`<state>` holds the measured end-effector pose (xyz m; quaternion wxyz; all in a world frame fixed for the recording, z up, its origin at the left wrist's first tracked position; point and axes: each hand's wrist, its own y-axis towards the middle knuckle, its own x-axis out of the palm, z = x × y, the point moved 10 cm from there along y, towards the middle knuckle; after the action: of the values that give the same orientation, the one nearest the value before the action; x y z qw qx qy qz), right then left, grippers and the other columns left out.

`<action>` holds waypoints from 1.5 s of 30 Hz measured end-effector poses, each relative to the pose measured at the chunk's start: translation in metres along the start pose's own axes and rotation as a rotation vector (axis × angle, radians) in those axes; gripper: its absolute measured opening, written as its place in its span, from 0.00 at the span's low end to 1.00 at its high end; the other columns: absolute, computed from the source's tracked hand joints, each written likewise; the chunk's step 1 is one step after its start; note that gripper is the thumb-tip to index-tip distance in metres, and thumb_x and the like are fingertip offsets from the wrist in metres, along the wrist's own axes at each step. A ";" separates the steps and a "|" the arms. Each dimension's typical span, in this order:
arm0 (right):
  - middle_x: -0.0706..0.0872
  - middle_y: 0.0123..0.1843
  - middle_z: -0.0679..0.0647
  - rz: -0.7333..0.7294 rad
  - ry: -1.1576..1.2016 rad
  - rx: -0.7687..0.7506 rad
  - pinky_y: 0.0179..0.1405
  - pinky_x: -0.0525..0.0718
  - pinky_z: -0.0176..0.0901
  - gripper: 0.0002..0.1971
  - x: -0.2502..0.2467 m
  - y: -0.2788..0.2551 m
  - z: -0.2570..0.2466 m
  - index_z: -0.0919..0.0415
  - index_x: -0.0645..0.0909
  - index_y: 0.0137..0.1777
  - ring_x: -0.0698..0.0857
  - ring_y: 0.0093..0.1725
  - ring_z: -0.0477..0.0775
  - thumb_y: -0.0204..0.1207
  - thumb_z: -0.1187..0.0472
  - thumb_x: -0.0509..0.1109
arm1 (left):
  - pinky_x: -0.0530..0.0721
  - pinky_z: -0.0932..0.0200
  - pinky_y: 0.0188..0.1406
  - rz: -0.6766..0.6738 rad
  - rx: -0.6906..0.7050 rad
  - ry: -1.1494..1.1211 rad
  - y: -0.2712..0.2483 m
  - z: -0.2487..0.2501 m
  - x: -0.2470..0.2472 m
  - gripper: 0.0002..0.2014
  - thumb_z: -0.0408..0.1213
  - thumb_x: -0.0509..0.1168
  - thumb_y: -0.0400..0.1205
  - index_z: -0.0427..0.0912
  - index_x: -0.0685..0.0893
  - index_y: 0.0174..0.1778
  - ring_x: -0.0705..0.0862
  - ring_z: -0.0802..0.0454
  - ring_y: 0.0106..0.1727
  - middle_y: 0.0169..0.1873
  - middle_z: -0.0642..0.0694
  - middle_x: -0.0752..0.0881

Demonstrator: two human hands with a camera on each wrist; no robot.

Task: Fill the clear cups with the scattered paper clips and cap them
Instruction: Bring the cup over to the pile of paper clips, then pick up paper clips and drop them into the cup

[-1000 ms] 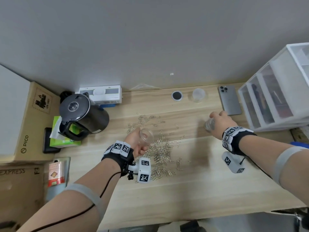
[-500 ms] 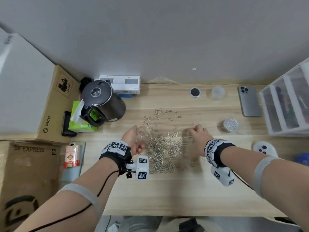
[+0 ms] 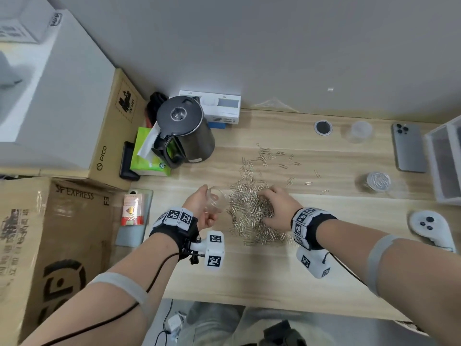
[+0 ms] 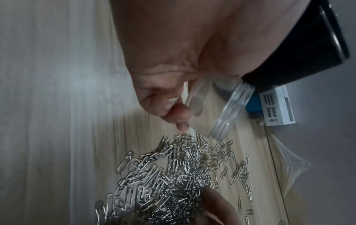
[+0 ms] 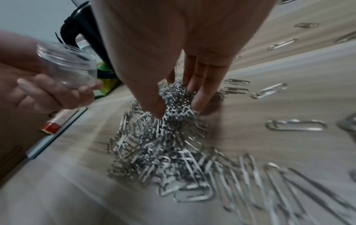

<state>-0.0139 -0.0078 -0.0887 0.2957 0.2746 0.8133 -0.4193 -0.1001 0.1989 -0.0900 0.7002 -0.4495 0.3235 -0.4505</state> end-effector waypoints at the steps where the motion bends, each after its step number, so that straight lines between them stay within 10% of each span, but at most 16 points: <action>1: 0.70 0.71 0.52 0.020 -0.039 -0.005 0.64 0.81 0.50 0.41 -0.005 0.003 -0.006 0.49 0.66 0.77 0.75 0.67 0.54 0.64 0.49 0.78 | 0.64 0.66 0.21 -0.001 0.002 -0.002 -0.001 0.001 -0.003 0.18 0.53 0.51 0.89 0.43 0.77 0.45 0.71 0.50 0.21 0.36 0.35 0.83; 9: 0.60 0.81 0.56 0.030 -0.342 -0.116 0.78 0.64 0.68 0.51 -0.010 0.032 -0.052 0.43 0.60 0.79 0.56 0.82 0.61 0.56 0.26 0.70 | 0.63 0.65 0.22 -0.024 0.017 0.009 -0.002 -0.001 -0.015 0.20 0.55 0.50 0.90 0.43 0.78 0.48 0.71 0.50 0.20 0.35 0.37 0.82; 21: 0.73 0.65 0.50 -0.091 -0.498 -0.316 0.62 0.78 0.53 0.17 0.020 0.002 -0.067 0.45 0.80 0.64 0.71 0.68 0.56 0.75 0.55 0.72 | 0.71 0.63 0.23 -0.089 0.034 0.026 -0.004 -0.011 -0.011 0.23 0.57 0.51 0.89 0.42 0.82 0.57 0.77 0.48 0.23 0.42 0.37 0.84; 31: 0.53 0.81 0.55 -0.137 -0.454 0.070 0.61 0.83 0.64 0.78 -0.010 -0.023 0.010 0.43 0.43 0.82 0.60 0.78 0.63 0.33 0.32 0.86 | 0.71 0.63 0.24 -0.071 0.043 0.033 -0.011 -0.008 0.002 0.20 0.56 0.52 0.89 0.44 0.81 0.51 0.77 0.48 0.22 0.34 0.39 0.84; 45: 0.58 0.78 0.57 -0.147 -0.454 -0.041 0.61 0.83 0.61 0.67 0.012 -0.002 -0.015 0.32 0.51 0.79 0.61 0.75 0.65 0.40 0.36 0.88 | 0.72 0.62 0.24 -0.025 0.008 0.005 -0.006 -0.025 0.000 0.20 0.55 0.53 0.89 0.44 0.81 0.46 0.76 0.47 0.23 0.41 0.35 0.84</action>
<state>-0.0270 0.0065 -0.0889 0.4451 0.1072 0.7522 -0.4739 -0.1242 0.1893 -0.0939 0.6955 -0.4497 0.3175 -0.4618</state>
